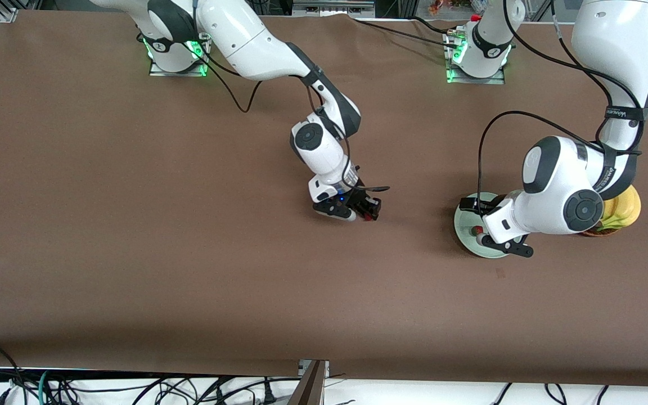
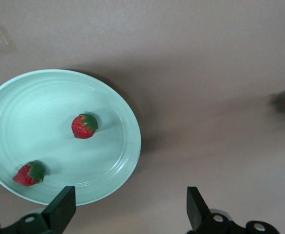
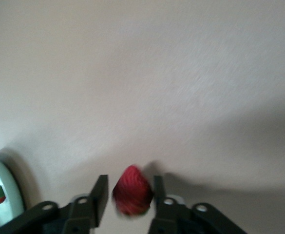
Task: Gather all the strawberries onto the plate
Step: 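Carry the third strawberry toward the left gripper with the right gripper, then grasp the third strawberry with the left gripper while the right gripper withdraws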
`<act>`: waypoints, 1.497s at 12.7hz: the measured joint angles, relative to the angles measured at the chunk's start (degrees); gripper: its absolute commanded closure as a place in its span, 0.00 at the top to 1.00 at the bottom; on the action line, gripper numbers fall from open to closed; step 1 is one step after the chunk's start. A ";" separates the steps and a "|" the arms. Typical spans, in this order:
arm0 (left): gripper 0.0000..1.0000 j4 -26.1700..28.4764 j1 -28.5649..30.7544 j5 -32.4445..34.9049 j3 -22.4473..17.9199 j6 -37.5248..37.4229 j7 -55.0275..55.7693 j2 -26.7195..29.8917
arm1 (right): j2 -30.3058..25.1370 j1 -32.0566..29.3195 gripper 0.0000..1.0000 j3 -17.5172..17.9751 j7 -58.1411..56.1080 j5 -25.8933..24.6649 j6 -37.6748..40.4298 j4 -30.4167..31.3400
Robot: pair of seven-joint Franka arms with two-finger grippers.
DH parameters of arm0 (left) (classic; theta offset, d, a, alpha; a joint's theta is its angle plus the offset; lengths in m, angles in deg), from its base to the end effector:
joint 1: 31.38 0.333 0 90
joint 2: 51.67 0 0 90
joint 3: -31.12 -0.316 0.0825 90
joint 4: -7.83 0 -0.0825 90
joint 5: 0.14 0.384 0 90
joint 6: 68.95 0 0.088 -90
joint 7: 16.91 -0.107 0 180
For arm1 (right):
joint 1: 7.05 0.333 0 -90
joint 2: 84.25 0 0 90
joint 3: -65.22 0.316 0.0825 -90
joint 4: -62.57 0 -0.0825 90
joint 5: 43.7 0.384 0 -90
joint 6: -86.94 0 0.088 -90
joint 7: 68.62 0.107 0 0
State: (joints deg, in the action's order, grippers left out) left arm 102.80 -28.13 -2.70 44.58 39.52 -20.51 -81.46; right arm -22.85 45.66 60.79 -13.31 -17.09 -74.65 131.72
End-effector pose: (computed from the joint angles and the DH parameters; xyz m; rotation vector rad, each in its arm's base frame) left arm 0.6379 -0.1028 0.2961 2.9532 -0.3065 -0.4186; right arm 0.5268 0.5892 0.1774 -2.5124 0.5939 -0.2259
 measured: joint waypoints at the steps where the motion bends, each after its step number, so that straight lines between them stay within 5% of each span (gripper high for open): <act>1: 1.00 0.00 -0.29 0.00 0.00 0.00 0.86 0.00 | 0.01 0.11 0.99 -0.01 0.79 0.00 -0.04 -0.54; 6: 1.00 -0.05 -1.88 0.00 0.96 0.97 6.59 0.00 | -0.56 -0.58 0.99 -3.11 0.13 -0.87 3.05 -2.92; 13: 1.00 1.51 -8.88 0.41 1.10 20.71 16.65 -5.00 | -11.94 -10.63 0.99 -10.33 -24.35 -1.90 38.13 -3.91; 16: 1.00 2.46 -9.57 4.62 1.08 32.12 16.65 -10.19 | -19.04 -12.47 0.99 -17.50 -36.89 -1.92 47.24 1.63; 19: 0.93 2.50 -10.23 5.61 1.10 35.48 16.66 -12.50 | -27.73 -12.61 0.99 -22.36 -41.07 -2.47 55.53 8.16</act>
State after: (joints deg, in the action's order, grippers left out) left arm 105.30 -38.36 2.91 45.68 75.01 -3.85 -93.95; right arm -50.58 33.04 38.43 -54.37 -19.56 -19.11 139.87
